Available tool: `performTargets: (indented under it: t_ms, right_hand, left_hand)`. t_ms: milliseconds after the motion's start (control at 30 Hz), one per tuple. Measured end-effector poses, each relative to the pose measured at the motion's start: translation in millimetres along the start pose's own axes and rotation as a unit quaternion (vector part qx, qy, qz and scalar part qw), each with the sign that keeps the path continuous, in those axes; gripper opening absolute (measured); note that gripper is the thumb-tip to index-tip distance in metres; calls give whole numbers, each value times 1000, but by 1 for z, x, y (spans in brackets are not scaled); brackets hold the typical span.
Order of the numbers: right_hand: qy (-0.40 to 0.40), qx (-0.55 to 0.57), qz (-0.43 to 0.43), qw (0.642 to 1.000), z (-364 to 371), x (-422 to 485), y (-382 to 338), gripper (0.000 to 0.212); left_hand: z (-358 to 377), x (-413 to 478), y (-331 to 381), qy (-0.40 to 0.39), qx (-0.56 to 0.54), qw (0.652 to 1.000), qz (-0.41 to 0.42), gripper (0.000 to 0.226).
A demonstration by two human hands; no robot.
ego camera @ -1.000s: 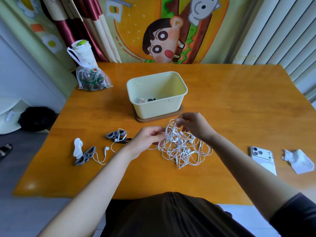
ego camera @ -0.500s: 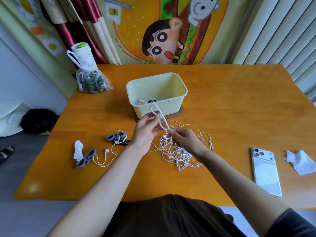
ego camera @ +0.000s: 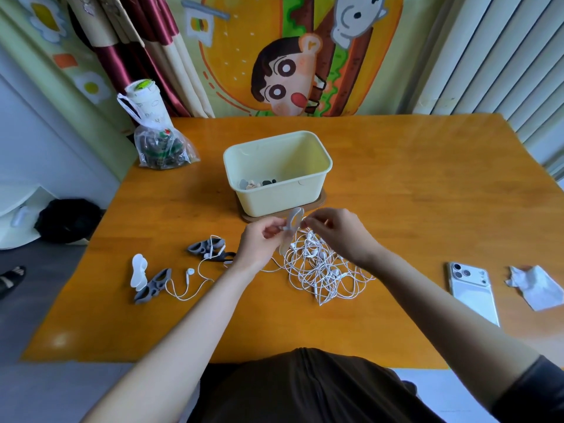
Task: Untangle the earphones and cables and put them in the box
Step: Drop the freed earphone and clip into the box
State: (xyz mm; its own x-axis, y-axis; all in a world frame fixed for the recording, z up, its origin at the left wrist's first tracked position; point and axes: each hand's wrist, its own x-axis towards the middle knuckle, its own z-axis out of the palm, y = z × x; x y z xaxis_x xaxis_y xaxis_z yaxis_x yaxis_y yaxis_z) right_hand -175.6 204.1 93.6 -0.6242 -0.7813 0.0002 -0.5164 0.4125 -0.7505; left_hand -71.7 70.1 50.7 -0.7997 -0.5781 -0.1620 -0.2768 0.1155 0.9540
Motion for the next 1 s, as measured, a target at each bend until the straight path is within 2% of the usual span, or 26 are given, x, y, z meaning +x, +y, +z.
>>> performTargets:
  t_ms: [100, 200, 333, 433, 567, 867, 1000]
  right_hand:
    - [21, -29, -12, 999, -11, 5, 4, 22]
    - [58, -39, -32, 997, -10, 6, 10, 18]
    - [111, -26, -36, 993, -7, 6, 25, 11]
    - [119, -29, -26, 992, -6, 6, 32, 10]
    - [102, 9, 2, 995, -9, 4, 38, 13]
    - [85, 84, 43, 992, -4, 7, 41, 16]
    - [88, 136, 95, 982, -1, 7, 44, 17]
  left_hand:
    - [3, -5, 5, -55, -38, 998, 10, 12]
    - [4, -4, 8, -72, -54, 996, 0, 13]
    - [8, -3, 4, -118, -22, 993, -18, 9]
    - [15, -3, 3, -136, -11, 990, -25, 16]
    - [21, -2, 5, -161, -9, 987, -24, 15]
    - [24, -7, -4, -147, -60, 987, -19, 16]
    - [27, -6, -5, -124, -77, 989, -21, 16]
